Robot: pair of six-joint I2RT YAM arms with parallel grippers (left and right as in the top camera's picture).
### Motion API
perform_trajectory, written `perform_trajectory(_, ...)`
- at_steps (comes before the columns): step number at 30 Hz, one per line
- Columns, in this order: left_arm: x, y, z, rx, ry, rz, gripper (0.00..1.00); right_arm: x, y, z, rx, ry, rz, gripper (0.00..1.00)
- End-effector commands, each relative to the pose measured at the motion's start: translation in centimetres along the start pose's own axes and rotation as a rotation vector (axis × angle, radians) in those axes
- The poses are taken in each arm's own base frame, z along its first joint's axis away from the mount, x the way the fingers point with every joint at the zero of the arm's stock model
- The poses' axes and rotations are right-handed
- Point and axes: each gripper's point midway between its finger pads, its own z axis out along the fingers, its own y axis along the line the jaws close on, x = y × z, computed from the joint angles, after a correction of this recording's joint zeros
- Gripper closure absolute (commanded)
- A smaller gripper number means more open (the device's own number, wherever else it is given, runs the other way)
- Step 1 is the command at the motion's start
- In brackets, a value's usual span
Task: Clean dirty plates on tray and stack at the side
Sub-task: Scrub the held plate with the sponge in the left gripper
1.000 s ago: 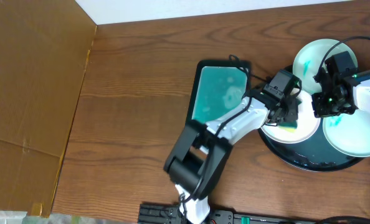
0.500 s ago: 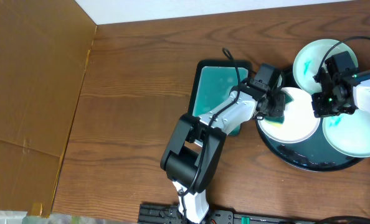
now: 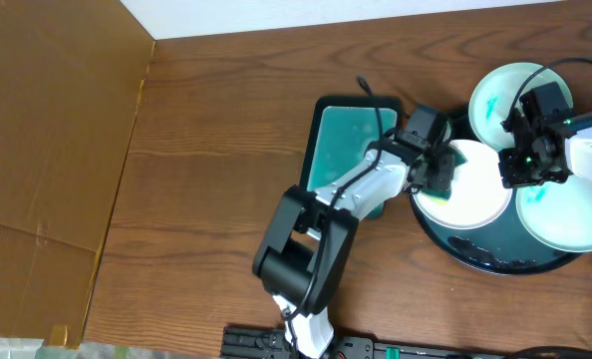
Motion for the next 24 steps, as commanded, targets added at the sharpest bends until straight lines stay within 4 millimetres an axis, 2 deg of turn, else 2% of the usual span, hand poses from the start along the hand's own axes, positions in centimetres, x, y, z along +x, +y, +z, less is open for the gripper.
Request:
perform_trajectory(1,-0.3,-2.4,-3.1,0.152,-0.015,-0.011,0.93,-0.6,-0.1,-0.1,0.005,-0.012,0.000,0.98)
perform_trajectory(4,-0.2,-2.7,-3.5,0.167,-0.011,-0.066,0.93,-0.7,-0.1,-0.1,0.004,-0.018,-0.001,0.98)
perform_trajectory(7,0.5,-2.4,-2.5,0.158,0.019,-0.110,0.93,-0.7,-0.1,-0.1,0.004,-0.018,-0.002,0.98)
perform_trajectory(10,1.4,-2.2,-1.1,0.158,0.059,-0.115,0.93,-0.7,-0.1,-0.1,0.004,-0.018,-0.001,0.98)
perform_trajectory(11,1.9,-2.0,0.0,0.152,0.083,-0.117,0.93,-0.8,-0.1,-0.1,0.004,-0.019,-0.002,0.98)
perform_trajectory(14,2.3,-1.2,1.8,0.134,0.095,-0.039,0.93,-0.8,-0.1,-0.1,0.004,-0.019,-0.002,0.98)
perform_trajectory(19,2.4,3.7,3.7,-0.068,0.082,-0.031,0.93,-0.7,-0.1,-0.1,0.004,-0.017,-0.001,0.98)
perform_trajectory(24,0.9,8.5,3.1,-0.318,0.001,-0.035,0.93,-0.7,-0.1,-0.1,0.004,-0.017,-0.002,0.98)
